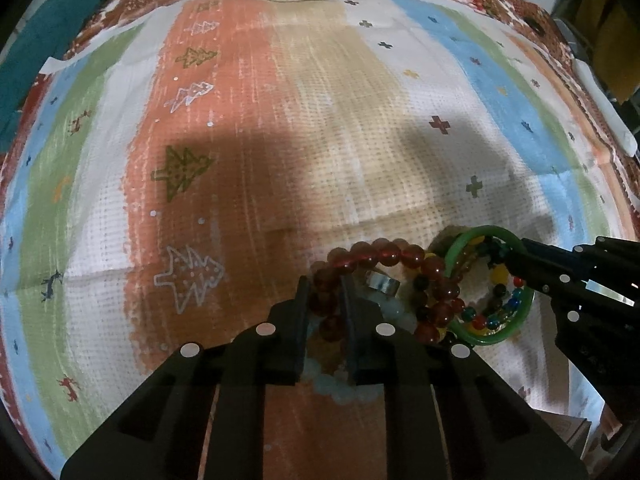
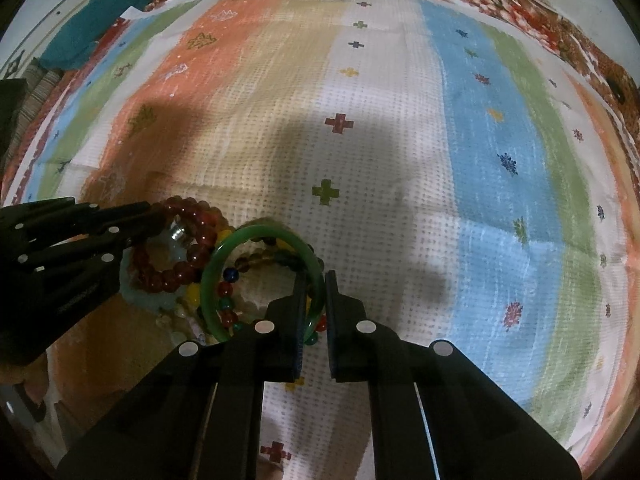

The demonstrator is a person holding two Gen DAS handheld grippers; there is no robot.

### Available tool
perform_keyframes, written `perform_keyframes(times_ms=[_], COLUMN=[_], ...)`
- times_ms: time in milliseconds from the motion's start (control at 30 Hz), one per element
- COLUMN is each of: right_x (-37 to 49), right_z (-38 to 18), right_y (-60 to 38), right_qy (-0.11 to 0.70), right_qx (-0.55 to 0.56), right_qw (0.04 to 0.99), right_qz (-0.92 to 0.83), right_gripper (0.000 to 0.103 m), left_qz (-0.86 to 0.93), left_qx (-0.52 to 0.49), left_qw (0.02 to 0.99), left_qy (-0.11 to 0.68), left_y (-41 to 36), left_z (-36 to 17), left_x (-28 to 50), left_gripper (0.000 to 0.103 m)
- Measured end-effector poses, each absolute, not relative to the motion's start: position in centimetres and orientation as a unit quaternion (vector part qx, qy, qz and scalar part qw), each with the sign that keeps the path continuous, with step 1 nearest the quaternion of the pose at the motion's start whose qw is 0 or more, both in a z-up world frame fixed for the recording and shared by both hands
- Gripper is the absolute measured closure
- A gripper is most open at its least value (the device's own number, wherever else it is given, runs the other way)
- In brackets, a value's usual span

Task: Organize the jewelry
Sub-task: 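Lift both bracelets and carry them over the silver tin with both tools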

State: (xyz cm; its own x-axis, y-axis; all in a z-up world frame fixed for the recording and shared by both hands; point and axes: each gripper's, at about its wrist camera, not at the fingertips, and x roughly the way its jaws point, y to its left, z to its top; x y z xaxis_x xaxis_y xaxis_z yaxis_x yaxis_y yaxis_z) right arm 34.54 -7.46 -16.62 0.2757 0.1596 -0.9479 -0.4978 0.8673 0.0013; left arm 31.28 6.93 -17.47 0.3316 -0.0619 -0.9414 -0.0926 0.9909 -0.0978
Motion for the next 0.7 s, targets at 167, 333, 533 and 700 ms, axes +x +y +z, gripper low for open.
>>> perform_keyframes(times_ms=[167,333,533,700], right_x=[34.4,33.9,32.8,32.0], right_z=[-16.2,-15.4,-13.9,-12.9], right_y=[-7.6,-8.2,-8.7,-9.2], right_qy=[0.561,0.555,0.545,0.535], right_qx=[-0.151,-0.147,-0.145,-0.139], right_qw=[0.787,0.791,0.799,0.807], right_qz=[0.209,0.209,0.208,0.207], right_gripper=[0.094,0.094,0.094,0.094], left_qz=[0.015,0.024,0.018,0.022], left_qx=[-0.061,-0.067,-0.068,-0.067], left_qw=[0.816,0.822,0.841,0.848], left_qy=[0.574,0.564,0.536,0.525], left_y=[6.7,6.8,6.2,5.6], left_z=[-16.6,-14.8,-11.8,-10.5], left_x=[30.8,30.0,28.8,28.1], left_gripper=[0.090,0.090,0.090,0.090])
